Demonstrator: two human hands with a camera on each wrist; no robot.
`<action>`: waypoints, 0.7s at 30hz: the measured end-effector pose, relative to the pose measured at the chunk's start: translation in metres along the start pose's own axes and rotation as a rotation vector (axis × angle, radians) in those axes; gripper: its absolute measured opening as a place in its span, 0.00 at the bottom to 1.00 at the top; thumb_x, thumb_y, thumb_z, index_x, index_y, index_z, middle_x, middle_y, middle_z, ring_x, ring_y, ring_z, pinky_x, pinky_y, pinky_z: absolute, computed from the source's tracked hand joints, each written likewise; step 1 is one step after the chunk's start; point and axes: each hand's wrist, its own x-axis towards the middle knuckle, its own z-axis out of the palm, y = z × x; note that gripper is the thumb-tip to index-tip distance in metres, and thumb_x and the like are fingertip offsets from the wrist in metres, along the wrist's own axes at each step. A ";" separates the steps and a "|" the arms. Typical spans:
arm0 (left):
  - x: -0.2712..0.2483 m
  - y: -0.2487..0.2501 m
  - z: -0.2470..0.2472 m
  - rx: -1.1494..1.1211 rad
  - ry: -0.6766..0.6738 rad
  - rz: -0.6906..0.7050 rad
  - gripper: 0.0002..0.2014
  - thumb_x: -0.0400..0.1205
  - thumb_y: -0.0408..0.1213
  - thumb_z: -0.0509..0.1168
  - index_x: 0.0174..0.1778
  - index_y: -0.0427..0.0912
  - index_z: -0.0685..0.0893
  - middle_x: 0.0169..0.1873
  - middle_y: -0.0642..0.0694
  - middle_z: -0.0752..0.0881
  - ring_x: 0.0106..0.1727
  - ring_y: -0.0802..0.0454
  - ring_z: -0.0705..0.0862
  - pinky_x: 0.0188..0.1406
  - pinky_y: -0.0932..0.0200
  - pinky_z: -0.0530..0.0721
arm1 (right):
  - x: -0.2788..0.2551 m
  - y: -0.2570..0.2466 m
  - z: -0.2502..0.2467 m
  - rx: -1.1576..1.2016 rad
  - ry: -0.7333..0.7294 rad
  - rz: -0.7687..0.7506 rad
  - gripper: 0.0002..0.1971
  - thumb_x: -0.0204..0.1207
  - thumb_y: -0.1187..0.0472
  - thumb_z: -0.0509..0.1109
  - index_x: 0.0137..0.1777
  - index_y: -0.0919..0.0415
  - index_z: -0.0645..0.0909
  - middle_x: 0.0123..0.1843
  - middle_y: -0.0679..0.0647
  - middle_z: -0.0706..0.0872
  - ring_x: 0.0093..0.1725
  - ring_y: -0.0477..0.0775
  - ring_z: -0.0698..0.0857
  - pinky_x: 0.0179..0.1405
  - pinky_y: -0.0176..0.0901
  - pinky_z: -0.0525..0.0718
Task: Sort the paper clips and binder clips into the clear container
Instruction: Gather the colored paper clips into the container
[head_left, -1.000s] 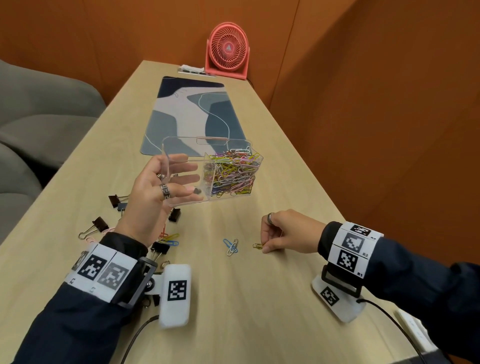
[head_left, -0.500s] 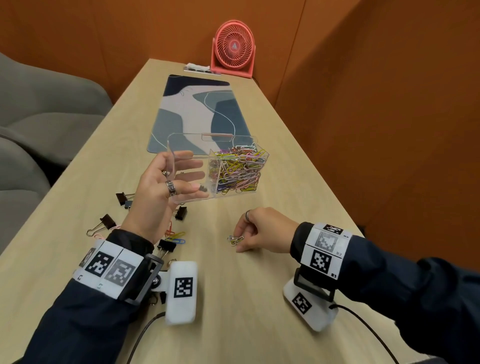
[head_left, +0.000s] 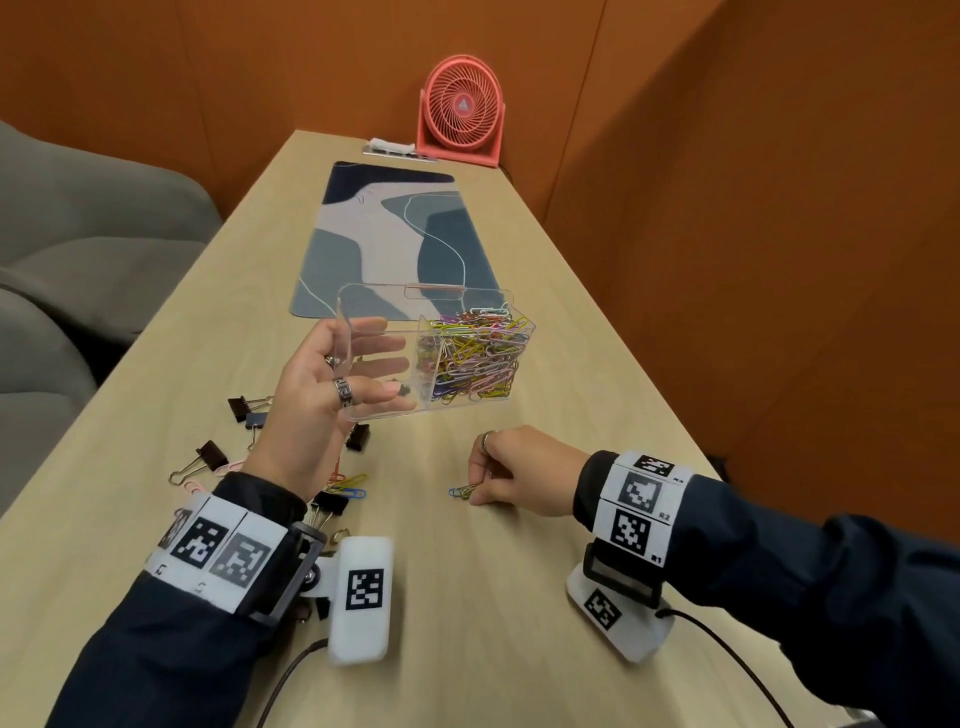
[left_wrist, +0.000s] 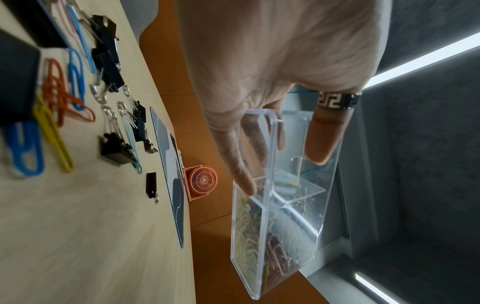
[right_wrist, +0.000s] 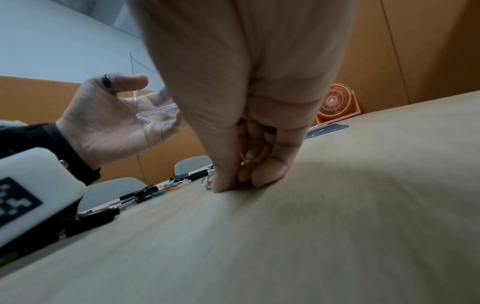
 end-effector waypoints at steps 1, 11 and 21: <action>0.000 0.000 0.000 0.005 -0.001 0.001 0.24 0.59 0.24 0.66 0.52 0.44 0.80 0.49 0.44 0.87 0.53 0.46 0.87 0.40 0.52 0.89 | -0.001 0.001 0.000 0.006 0.011 -0.008 0.09 0.75 0.61 0.71 0.51 0.64 0.82 0.32 0.45 0.76 0.31 0.40 0.74 0.30 0.25 0.69; 0.001 -0.002 -0.002 0.009 -0.025 0.009 0.25 0.59 0.25 0.67 0.53 0.45 0.81 0.48 0.47 0.88 0.55 0.44 0.86 0.40 0.52 0.89 | -0.027 0.027 -0.031 0.207 0.184 0.032 0.12 0.71 0.65 0.75 0.33 0.52 0.76 0.28 0.45 0.81 0.22 0.37 0.79 0.28 0.28 0.78; 0.000 -0.004 -0.002 0.037 -0.082 -0.001 0.31 0.52 0.34 0.73 0.54 0.46 0.82 0.48 0.48 0.89 0.55 0.44 0.87 0.47 0.45 0.89 | -0.034 -0.003 -0.116 0.126 0.591 -0.119 0.09 0.69 0.60 0.77 0.35 0.53 0.78 0.29 0.50 0.82 0.27 0.42 0.81 0.31 0.31 0.80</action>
